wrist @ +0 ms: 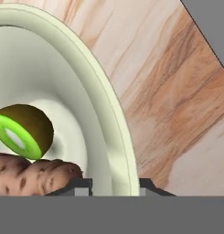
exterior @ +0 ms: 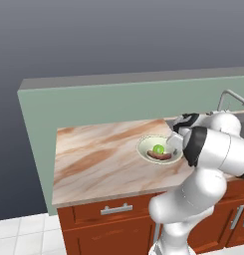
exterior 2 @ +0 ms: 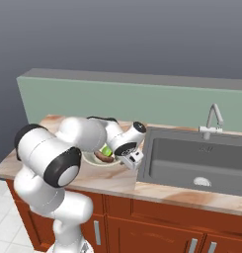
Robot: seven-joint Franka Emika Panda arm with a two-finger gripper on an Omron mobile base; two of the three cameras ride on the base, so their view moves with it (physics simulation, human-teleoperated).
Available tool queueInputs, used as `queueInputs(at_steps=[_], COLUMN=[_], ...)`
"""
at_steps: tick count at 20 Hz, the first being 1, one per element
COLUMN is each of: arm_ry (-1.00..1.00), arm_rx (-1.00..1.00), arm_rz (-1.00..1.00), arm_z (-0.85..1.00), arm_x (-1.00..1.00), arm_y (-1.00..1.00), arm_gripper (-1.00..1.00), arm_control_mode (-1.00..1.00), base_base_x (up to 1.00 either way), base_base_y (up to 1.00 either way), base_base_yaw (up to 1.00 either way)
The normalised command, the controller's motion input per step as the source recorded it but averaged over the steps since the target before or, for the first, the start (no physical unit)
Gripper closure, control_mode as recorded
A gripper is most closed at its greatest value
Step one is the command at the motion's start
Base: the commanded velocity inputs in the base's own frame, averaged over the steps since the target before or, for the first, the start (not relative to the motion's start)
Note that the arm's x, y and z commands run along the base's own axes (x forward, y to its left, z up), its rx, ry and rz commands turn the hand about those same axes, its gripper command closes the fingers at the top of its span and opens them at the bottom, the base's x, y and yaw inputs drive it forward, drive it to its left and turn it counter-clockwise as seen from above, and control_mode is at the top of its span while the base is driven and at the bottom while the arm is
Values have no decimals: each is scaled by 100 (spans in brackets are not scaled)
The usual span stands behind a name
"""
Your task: Dump the potato and kiwi from the bowl so the bowl can be washed. Place the bowl in the sink after clearing the leftovers.
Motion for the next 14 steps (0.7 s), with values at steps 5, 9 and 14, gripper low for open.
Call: queueInputs(at_steps=[5,9,14], arm_ry=[-3,-1,-2], arm_rx=[5,14,20], arm_rz=[0,-9,-15], arm_z=[32,51,58], arm_x=[-11,-22,-45], arm_y=[0,1,0], arm_gripper=[100,100,100], arm_control_mode=[-100,-100,-100], base_base_x=[0,0,0], base_base_y=[0,0,0], base_base_yaw=[0,0,0])
